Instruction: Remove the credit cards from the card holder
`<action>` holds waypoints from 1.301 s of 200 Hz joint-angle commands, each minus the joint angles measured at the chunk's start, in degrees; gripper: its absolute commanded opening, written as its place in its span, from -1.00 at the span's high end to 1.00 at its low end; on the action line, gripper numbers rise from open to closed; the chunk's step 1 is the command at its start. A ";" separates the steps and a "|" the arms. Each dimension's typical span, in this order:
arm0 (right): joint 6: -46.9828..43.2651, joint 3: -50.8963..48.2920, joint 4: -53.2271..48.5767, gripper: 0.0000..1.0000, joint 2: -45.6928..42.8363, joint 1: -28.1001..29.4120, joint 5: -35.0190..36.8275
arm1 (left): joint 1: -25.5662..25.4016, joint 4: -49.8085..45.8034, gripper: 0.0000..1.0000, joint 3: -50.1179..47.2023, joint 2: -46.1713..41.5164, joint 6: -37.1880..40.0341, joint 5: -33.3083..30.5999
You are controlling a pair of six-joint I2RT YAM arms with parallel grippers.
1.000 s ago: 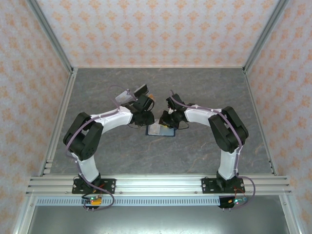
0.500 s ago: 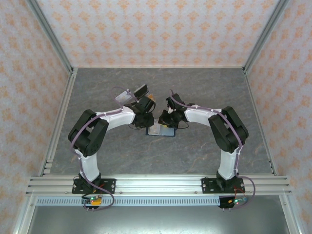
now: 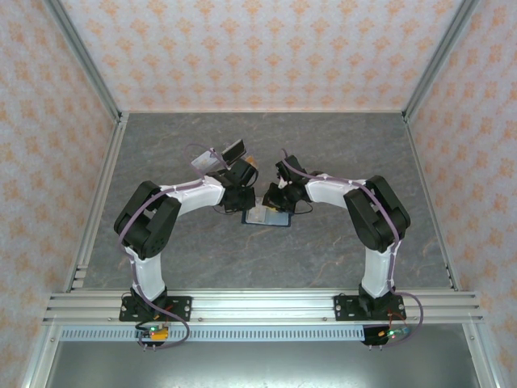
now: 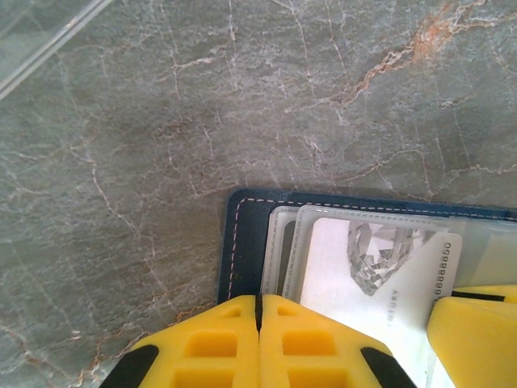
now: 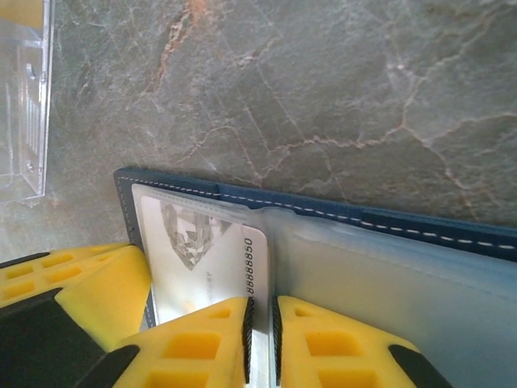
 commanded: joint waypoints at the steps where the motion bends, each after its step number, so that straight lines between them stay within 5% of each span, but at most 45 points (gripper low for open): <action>1: 1.13 -0.82 4.50 0.68 0.97 -0.26 -3.47 | -0.14 -1.60 0.90 0.30 1.66 -0.23 -0.15; 46: 2.78 -2.87 10.07 0.70 0.39 -0.87 -6.59 | -0.20 -0.52 1.00 -0.14 1.58 0.23 2.35; 118: 1.41 -5.82 8.54 1.00 -2.92 -2.66 -2.32 | -0.12 -2.82 1.00 0.40 2.58 0.25 -1.57; 260: -4.25 -10.85 4.86 1.00 -10.28 -5.28 2.71 | -0.16 -4.85 0.89 4.33 -2.87 1.90 -1.51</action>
